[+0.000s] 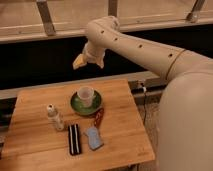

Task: Knock the bottle over

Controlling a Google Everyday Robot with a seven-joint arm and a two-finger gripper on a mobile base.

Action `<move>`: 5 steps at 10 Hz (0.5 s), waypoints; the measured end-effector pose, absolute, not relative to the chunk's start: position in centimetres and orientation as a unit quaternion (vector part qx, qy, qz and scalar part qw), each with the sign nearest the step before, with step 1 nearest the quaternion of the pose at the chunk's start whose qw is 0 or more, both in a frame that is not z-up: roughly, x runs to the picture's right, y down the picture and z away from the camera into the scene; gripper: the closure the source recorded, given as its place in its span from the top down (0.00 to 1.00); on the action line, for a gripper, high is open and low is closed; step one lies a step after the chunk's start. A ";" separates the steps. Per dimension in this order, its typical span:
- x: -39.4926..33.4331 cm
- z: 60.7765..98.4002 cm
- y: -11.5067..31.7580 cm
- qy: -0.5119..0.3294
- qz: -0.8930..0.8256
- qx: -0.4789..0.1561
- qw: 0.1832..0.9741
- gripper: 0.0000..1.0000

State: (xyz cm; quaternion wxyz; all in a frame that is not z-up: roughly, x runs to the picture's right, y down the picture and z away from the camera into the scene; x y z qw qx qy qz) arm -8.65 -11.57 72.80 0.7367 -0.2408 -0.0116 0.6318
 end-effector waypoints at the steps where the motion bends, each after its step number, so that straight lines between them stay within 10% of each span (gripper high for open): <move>1: -8.6 72.8 -11.6 -0.012 0.632 -0.241 0.737 0.79; 5: -8.6 72.9 -11.5 -0.011 0.632 -0.241 0.737 0.79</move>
